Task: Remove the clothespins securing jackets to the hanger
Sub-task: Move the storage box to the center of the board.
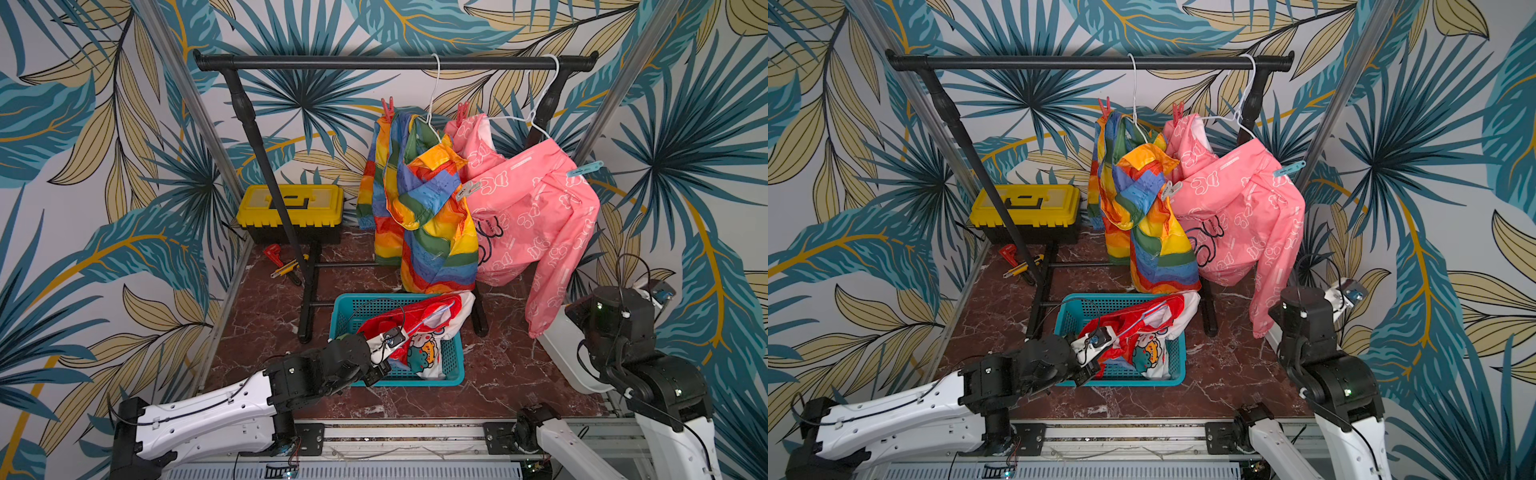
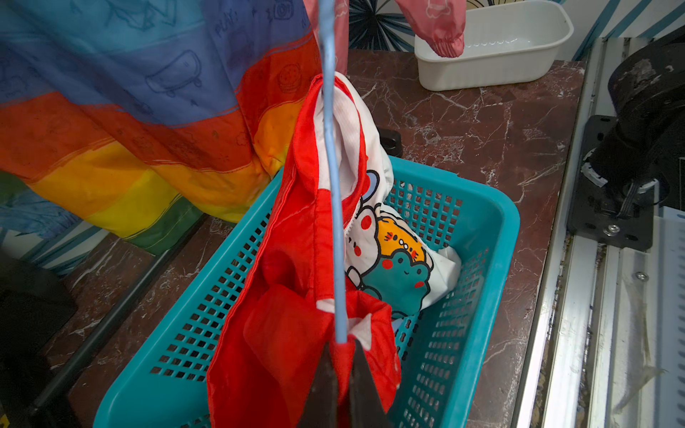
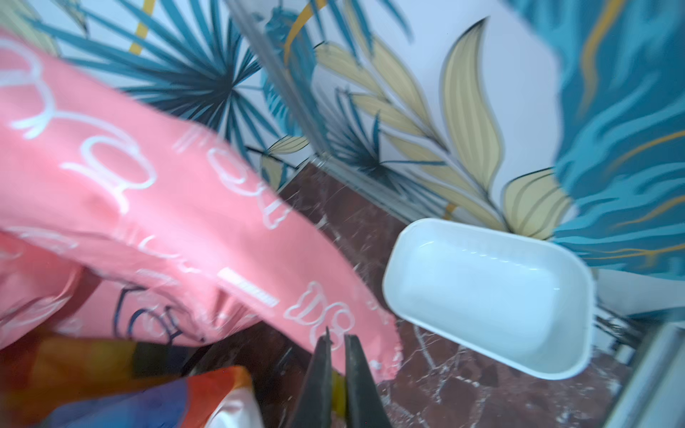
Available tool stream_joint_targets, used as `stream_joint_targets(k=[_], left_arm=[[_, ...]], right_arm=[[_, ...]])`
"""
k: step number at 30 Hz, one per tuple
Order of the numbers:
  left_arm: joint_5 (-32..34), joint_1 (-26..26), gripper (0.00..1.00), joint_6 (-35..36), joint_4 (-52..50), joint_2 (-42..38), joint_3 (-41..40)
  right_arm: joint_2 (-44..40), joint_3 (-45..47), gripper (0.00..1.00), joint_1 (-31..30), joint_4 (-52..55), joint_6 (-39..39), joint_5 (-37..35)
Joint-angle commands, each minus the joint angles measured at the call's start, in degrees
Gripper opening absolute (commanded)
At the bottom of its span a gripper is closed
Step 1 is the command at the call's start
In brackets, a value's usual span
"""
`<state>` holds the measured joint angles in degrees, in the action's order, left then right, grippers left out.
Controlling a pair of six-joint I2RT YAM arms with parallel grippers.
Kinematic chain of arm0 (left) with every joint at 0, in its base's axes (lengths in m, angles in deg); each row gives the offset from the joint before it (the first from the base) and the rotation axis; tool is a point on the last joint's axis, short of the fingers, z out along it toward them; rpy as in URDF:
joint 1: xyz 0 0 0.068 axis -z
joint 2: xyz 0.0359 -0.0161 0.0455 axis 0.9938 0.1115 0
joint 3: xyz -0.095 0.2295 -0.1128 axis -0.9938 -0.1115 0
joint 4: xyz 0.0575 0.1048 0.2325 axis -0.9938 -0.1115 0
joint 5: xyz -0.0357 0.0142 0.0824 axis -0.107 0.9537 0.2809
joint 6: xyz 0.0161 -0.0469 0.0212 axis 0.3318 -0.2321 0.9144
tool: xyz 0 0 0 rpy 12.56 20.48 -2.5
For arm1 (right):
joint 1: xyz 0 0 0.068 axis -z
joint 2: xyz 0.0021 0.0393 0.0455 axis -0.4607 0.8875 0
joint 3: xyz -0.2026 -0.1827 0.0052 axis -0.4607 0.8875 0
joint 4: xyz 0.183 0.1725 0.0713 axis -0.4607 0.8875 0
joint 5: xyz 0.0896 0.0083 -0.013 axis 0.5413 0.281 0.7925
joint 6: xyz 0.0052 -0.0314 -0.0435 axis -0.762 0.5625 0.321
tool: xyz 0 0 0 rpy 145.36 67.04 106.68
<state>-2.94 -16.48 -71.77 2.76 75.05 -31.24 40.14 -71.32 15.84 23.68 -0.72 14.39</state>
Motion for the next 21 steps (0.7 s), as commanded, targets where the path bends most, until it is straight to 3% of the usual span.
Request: stream_joint_targets(k=[1,4,10,12,21], left_arm=[[0.62,-0.36,0.00,-1.37,-0.26,-0.80,2.15],[-0.06,-0.40,0.00,-1.68,-0.25,-1.49,2.15],[-0.14,-0.40,0.00,-2.01,-0.25,-3.43,1.16],[-0.30,-0.42,0.00,-1.94,-0.34,-3.52,1.26],[0.10,-0.40,0.00,-1.59,-0.26,-4.47,1.18]], right_arm=[[1.51,2.88,0.00,1.22,3.49,-2.52,-12.36],[4.76,5.59,0.00,6.28,-0.05,-1.85,-12.00],[10.96,15.72,0.00,29.93,-15.03,1.63,12.50],[14.92,17.96,0.00,34.22,-17.85,1.41,16.88],[28.68,24.39,0.00,36.03,-24.90,-0.92,28.26]])
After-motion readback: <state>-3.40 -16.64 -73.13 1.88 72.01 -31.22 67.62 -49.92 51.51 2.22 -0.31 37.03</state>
